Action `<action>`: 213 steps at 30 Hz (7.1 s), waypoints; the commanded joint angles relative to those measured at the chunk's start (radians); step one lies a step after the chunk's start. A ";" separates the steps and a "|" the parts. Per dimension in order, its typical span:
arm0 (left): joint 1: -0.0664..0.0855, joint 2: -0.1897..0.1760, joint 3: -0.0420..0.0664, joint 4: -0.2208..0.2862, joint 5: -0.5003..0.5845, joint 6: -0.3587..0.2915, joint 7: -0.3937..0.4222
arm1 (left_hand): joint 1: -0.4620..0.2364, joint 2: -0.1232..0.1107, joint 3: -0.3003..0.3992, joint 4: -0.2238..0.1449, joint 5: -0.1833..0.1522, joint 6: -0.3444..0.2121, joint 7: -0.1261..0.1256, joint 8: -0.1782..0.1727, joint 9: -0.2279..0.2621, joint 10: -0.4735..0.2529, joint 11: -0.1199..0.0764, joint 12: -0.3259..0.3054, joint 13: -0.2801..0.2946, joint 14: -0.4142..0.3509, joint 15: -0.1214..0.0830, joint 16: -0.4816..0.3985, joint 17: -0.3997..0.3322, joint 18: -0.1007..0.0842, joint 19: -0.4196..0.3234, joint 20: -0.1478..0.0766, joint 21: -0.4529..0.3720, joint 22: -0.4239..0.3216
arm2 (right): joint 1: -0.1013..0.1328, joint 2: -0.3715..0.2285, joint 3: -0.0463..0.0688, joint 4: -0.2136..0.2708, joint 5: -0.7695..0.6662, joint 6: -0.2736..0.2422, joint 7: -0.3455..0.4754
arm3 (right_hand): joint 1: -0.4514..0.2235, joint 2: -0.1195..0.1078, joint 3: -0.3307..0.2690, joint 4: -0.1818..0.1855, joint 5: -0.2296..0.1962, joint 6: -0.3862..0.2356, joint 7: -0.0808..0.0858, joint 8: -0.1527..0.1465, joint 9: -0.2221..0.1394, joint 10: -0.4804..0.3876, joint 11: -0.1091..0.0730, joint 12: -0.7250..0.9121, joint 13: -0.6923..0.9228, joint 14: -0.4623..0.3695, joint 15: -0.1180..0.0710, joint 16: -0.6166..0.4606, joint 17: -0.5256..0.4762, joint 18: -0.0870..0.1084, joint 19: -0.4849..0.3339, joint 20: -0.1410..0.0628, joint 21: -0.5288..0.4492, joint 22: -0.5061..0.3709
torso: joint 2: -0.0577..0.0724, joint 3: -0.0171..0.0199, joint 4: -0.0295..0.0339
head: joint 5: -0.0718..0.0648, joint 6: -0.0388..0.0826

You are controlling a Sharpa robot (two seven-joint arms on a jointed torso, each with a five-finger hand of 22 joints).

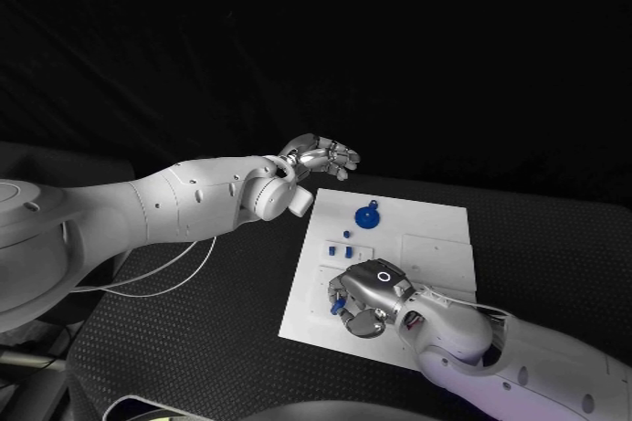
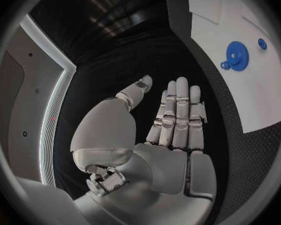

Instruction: Assemble the parts on the task board

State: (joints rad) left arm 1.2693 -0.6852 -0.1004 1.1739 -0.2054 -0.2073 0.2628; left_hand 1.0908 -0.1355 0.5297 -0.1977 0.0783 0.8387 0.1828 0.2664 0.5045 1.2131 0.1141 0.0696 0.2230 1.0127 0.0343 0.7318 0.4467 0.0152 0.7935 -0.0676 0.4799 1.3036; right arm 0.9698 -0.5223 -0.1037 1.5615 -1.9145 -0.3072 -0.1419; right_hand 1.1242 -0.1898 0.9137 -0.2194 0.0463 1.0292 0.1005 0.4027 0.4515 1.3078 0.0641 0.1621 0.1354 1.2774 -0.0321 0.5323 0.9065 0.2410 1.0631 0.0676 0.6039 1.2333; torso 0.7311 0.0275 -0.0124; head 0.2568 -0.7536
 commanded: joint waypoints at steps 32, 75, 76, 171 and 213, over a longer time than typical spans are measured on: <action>0.001 -0.001 0.001 0.002 0.006 0.019 0.006 | -0.011 0.003 -0.001 0.006 -0.002 -0.007 0.000 -0.001 -0.001 -0.008 0.001 0.001 -0.001 0.003 0.003 -0.008 0.004 0.000 -0.001 0.006 -0.008 0.003 | -0.006 0.022 -0.001 -0.030 -0.085 -0.033 -0.054 | 0.009 0.002 0.013 -0.001 0.003 0.012 0.000 0.005 0.005 0.017 -0.002 -0.005 0.006 0.008 -0.009 0.001 0.010 0.021 0.010 -0.005 0.010 0.002 | 0.000 0.0006 -0.0005 | 0.001 0.001; 0.001 0.000 0.001 0.006 0.006 0.022 0.002 | -0.011 0.003 -0.002 0.006 -0.003 -0.009 0.001 -0.001 -0.001 -0.010 0.001 0.001 -0.001 0.004 0.003 -0.010 0.007 0.000 0.000 0.006 -0.010 0.006 | -0.006 0.042 -0.006 -0.049 -0.087 -0.002 -0.040 | 0.009 0.002 0.016 -0.002 0.002 0.012 0.000 0.004 0.006 0.017 -0.002 -0.008 0.007 0.007 -0.009 0.000 0.014 0.021 0.010 -0.006 0.011 0.002 | 0.000 0.0005 0.0002 | 0.007 -0.010; 0.001 0.000 0.001 0.006 0.006 0.022 0.002 | -0.011 0.003 -0.002 0.006 -0.003 -0.009 0.001 -0.001 -0.001 -0.010 0.001 0.001 -0.001 0.004 0.003 -0.010 0.007 0.000 0.000 0.006 -0.010 0.006 | -0.006 0.042 -0.006 -0.048 -0.087 -0.005 -0.040 | 0.009 0.002 0.016 -0.002 0.002 0.012 0.000 0.004 0.006 0.017 -0.002 -0.008 0.007 0.007 -0.009 0.000 0.014 0.021 0.010 -0.006 0.011 0.002 | 0.000 0.0005 0.0002 | 0.007 -0.010; 0.001 0.000 0.001 0.005 0.006 0.028 -0.013 | -0.013 0.001 -0.004 0.010 -0.004 -0.017 0.003 -0.003 -0.003 -0.014 0.003 0.000 -0.002 0.003 0.005 -0.018 0.015 0.000 0.001 0.007 -0.017 0.011 | -0.006 0.049 -0.027 -0.062 -0.023 -0.059 -0.028 | -0.060 -0.108 -0.091 0.004 0.013 -0.092 0.049 -0.065 -0.023 -0.088 0.039 -0.087 -0.013 -0.006 0.025 -0.041 0.025 0.021 -0.029 0.010 0.009 -0.002 | 0.000 0.0006 -0.0005 | 0.009 -0.017; 0.001 0.000 0.001 0.005 0.006 0.034 -0.018 | -0.014 0.001 -0.004 0.012 -0.005 -0.020 0.004 -0.004 -0.003 -0.017 0.004 0.000 -0.003 0.003 0.005 -0.020 0.017 0.000 0.002 0.007 -0.020 0.013 | -0.006 0.052 -0.027 -0.066 0.008 -0.053 0.008 | -0.017 -0.042 -0.055 0.036 0.002 -0.024 0.016 -0.020 -0.002 -0.184 0.063 -0.038 -0.044 -0.054 0.048 -0.055 0.059 0.021 -0.079 0.031 -0.003 -0.007 | 0.000 0.0005 -0.0005 | 0.008 -0.021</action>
State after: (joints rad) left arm 1.2693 -0.6863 -0.1005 1.1768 -0.2043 -0.1877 0.2400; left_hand 1.0876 -0.1323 0.5258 -0.1940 0.0783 0.8285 0.1872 0.2664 0.5023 1.2024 0.1176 0.0696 0.2214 1.0127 0.0343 0.7163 0.4624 0.0151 0.7935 -0.0676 0.4643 1.3074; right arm 0.9646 -0.4705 -0.1309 1.4952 -1.8948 -0.3820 -0.1338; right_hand 1.1107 -0.2409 0.8560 -0.1837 0.0534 0.9981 0.1142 0.3764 0.4487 1.1187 0.1282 0.1215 0.0904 1.2255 0.0195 0.4759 0.9647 0.2427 0.9924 0.0983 0.6033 1.2252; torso 0.7309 0.0279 -0.0124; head 0.2649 -0.7739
